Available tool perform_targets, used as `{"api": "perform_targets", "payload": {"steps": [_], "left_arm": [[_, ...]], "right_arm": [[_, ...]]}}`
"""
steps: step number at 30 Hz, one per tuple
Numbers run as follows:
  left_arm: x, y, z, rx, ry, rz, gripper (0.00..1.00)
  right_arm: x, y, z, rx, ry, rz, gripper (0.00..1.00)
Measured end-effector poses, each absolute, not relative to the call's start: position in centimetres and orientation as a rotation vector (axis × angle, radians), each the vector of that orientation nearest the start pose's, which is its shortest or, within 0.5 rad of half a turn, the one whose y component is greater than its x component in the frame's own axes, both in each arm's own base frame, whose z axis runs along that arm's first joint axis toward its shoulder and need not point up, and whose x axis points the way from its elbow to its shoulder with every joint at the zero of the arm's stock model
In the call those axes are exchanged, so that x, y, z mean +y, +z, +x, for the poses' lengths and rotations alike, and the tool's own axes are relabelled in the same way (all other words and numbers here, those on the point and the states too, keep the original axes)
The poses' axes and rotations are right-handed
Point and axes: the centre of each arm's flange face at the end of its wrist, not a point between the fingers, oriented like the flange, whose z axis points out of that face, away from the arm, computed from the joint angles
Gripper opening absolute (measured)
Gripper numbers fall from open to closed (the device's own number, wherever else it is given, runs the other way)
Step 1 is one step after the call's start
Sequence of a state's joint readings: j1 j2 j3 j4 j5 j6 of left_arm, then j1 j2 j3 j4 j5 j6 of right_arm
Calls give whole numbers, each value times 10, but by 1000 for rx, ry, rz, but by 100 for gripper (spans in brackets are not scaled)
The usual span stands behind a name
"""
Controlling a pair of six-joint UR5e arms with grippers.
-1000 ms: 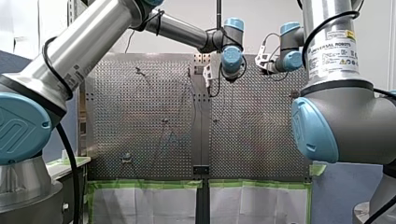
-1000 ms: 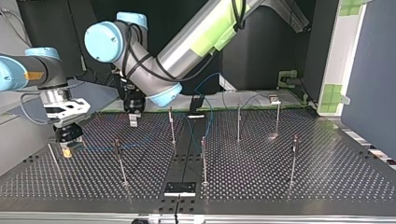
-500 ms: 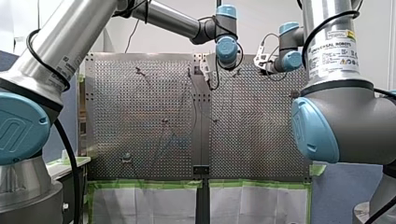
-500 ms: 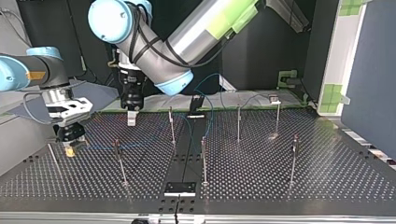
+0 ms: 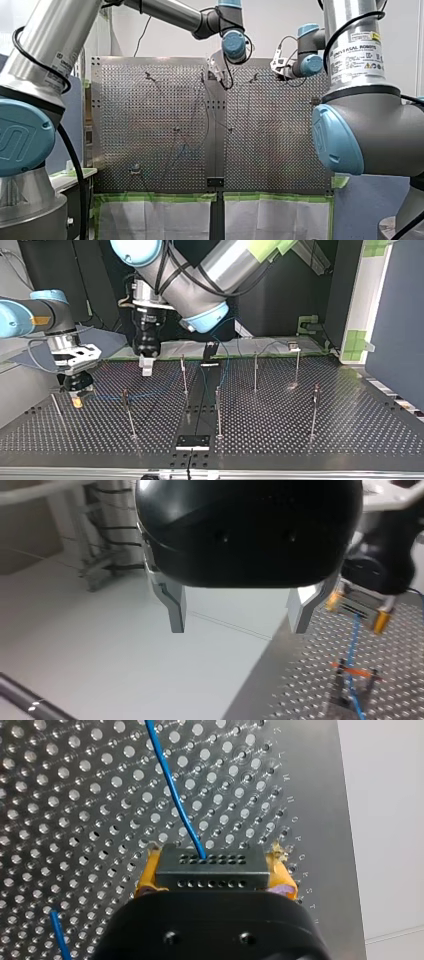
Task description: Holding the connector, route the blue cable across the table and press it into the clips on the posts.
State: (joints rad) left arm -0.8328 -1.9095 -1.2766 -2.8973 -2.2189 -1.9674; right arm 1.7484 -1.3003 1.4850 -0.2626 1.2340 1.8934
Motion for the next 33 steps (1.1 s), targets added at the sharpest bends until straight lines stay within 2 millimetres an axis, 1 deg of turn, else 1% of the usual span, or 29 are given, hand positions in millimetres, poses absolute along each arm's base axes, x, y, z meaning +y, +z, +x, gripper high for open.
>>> {"api": "perform_targets", "payload": {"steps": [9,12,17,33], "left_arm": [[-497,481,353,1347,-638,-293,99],[-493,481,349,1334,-646,-298,99],[-491,469,345,1330,-632,-296,99],[-485,413,337,1333,-604,-277,99]], "right_arm": [[-561,408,271,-1146,1834,1433,0],[-561,407,271,-1146,1833,1435,0],[-560,407,272,-1146,1831,1437,0],[-560,406,272,-1144,1825,1440,0]]}}
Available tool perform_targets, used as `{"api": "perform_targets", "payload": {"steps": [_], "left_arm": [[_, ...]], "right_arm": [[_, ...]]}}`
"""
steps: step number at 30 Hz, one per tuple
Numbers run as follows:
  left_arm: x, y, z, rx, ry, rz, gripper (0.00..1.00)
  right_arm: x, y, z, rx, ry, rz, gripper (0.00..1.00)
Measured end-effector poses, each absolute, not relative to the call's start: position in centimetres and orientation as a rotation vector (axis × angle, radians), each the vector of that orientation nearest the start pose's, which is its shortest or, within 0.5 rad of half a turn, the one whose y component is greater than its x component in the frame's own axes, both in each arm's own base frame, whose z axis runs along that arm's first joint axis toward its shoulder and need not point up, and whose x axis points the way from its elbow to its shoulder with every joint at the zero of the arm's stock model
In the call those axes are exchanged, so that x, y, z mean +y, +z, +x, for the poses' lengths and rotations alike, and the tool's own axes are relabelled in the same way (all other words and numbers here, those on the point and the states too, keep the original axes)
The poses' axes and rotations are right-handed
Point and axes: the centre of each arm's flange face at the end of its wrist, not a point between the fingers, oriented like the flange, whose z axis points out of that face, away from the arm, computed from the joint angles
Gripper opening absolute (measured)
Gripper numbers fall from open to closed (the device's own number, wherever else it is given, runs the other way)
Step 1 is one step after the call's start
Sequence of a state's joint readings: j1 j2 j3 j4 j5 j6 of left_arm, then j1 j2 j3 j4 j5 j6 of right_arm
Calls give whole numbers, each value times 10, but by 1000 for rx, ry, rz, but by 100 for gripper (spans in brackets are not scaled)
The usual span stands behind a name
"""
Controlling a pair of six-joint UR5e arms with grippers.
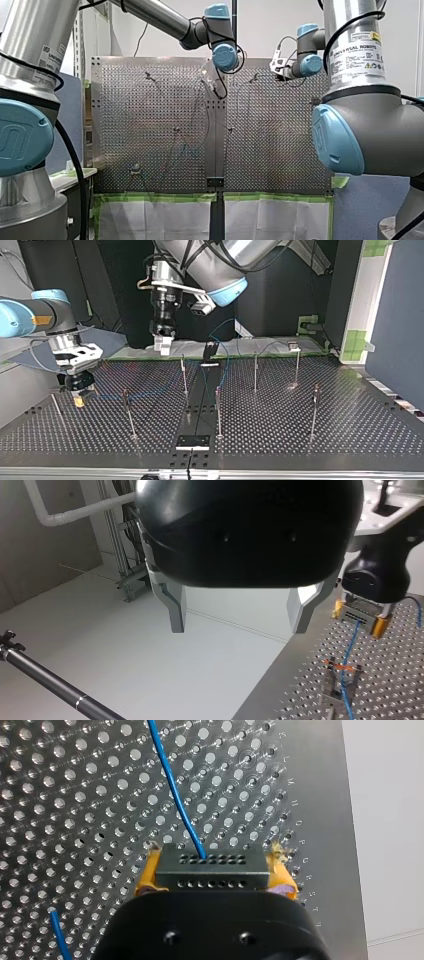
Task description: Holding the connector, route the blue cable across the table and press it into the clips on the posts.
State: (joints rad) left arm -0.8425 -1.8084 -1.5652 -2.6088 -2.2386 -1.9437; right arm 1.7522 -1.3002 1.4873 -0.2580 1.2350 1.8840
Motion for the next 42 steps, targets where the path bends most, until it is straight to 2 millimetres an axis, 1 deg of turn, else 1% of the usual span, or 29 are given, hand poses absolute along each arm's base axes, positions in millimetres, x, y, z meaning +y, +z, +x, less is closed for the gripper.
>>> {"api": "perform_targets", "payload": {"steps": [23,42], "left_arm": [[-466,339,319,1332,-604,-278,99],[-441,282,298,1332,-603,-278,99]], "right_arm": [[-558,404,273,-1148,1824,1446,0],[-558,405,273,-1145,1824,1446,0]]}}
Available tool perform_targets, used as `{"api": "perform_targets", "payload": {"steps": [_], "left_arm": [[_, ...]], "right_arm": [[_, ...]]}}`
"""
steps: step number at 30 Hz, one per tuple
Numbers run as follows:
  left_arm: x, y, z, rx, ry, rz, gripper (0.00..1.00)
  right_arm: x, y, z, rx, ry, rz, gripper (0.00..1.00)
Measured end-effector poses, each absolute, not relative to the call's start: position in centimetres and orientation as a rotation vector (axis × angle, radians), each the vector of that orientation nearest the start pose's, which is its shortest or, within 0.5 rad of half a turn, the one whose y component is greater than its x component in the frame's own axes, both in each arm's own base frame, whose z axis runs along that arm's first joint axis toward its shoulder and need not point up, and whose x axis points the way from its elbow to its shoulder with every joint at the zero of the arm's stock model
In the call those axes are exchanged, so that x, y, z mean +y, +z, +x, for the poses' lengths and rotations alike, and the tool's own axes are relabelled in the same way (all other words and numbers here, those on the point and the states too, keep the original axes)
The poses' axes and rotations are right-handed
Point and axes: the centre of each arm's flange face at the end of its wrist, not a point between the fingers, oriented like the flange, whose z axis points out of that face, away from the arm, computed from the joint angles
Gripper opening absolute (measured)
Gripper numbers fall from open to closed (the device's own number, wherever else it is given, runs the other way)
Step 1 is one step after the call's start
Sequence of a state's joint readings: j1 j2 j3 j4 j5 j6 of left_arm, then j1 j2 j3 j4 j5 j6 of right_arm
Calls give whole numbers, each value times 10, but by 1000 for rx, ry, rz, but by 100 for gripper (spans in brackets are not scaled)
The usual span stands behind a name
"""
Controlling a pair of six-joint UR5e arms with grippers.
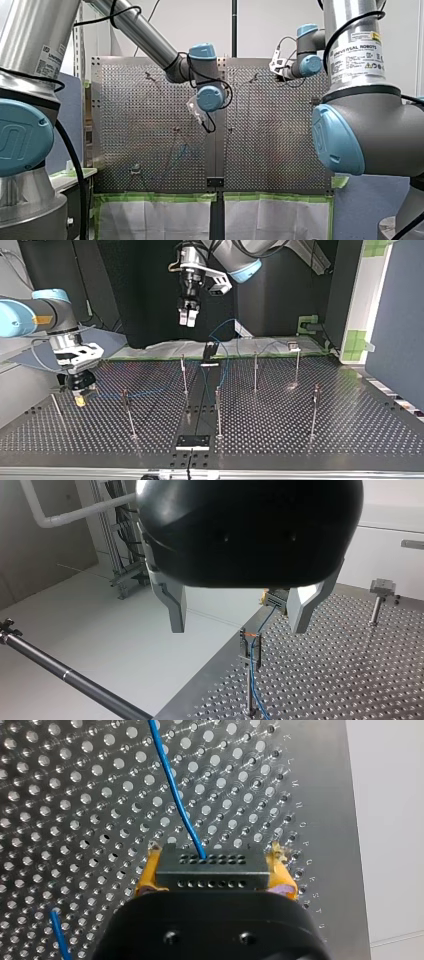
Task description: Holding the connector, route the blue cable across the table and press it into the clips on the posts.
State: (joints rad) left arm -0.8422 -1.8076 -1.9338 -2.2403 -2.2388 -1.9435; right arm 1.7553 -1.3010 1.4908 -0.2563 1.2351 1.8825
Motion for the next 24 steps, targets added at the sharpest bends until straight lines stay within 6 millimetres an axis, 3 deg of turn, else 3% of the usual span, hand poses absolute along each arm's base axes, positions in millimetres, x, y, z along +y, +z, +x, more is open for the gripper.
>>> {"api": "perform_targets", "payload": {"steps": [24], "left_arm": [[-402,220,263,1332,-603,-278,99]], "right_arm": [[-558,405,273,-1142,1822,1446,0]]}}
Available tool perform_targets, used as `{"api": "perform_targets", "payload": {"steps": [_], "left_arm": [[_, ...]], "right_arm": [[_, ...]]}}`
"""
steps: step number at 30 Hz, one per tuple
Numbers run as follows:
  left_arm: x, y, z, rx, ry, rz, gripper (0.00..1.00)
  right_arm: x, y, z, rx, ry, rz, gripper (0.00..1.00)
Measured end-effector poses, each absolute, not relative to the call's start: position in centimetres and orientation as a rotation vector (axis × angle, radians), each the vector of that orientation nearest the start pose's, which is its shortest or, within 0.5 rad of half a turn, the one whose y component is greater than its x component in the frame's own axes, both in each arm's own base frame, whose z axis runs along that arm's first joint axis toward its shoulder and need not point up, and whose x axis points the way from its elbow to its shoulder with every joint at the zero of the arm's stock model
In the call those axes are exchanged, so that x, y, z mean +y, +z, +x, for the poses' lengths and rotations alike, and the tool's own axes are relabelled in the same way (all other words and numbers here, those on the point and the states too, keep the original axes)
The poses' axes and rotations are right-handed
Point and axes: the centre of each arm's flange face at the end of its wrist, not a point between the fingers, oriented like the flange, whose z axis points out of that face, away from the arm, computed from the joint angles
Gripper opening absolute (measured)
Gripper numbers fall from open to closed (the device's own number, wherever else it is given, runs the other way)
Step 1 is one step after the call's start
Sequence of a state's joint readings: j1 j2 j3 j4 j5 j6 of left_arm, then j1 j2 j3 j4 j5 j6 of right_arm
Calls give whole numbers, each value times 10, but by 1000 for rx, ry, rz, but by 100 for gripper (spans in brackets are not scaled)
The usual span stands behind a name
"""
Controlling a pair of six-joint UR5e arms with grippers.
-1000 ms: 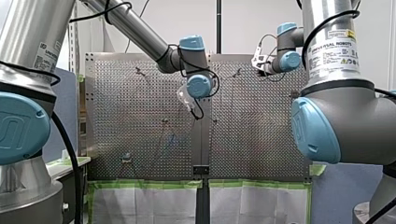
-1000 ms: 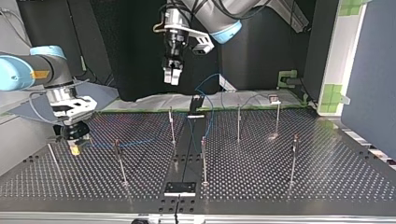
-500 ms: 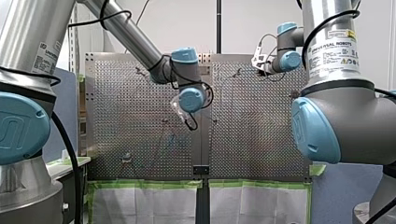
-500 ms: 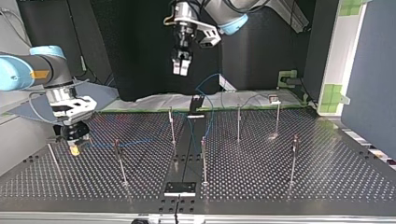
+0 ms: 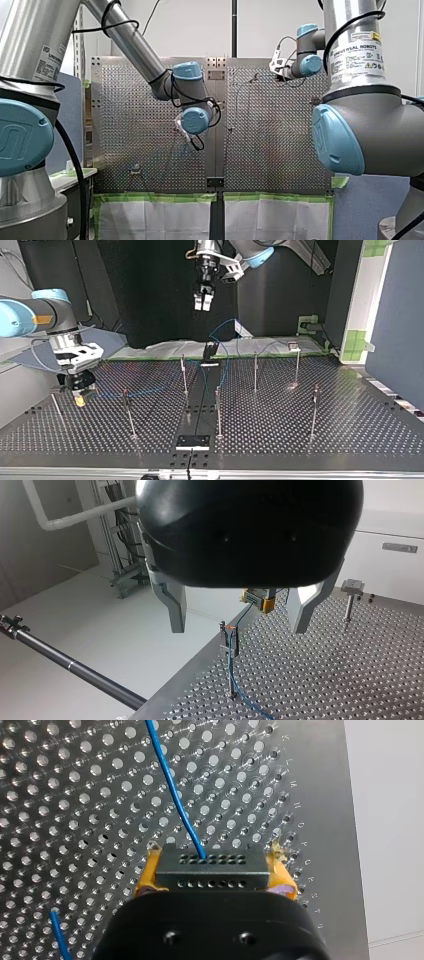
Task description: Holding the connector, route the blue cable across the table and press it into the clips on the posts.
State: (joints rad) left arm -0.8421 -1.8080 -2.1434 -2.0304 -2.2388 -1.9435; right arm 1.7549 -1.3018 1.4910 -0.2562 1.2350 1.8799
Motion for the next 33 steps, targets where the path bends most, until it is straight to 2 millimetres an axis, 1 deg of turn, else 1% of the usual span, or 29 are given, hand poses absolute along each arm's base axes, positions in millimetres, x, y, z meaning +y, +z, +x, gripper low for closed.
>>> {"api": "perform_targets", "payload": {"steps": [9,22,33], "left_arm": [[-384,199,246,1332,-604,-278,99],[-358,173,224,1335,-601,-277,99],[-329,146,197,1406,-555,-242,99]], "right_arm": [[-558,405,273,-1142,1820,1448,0],[-558,406,273,-1139,1820,1448,0],[-559,406,270,-1143,1809,1442,0]]}}
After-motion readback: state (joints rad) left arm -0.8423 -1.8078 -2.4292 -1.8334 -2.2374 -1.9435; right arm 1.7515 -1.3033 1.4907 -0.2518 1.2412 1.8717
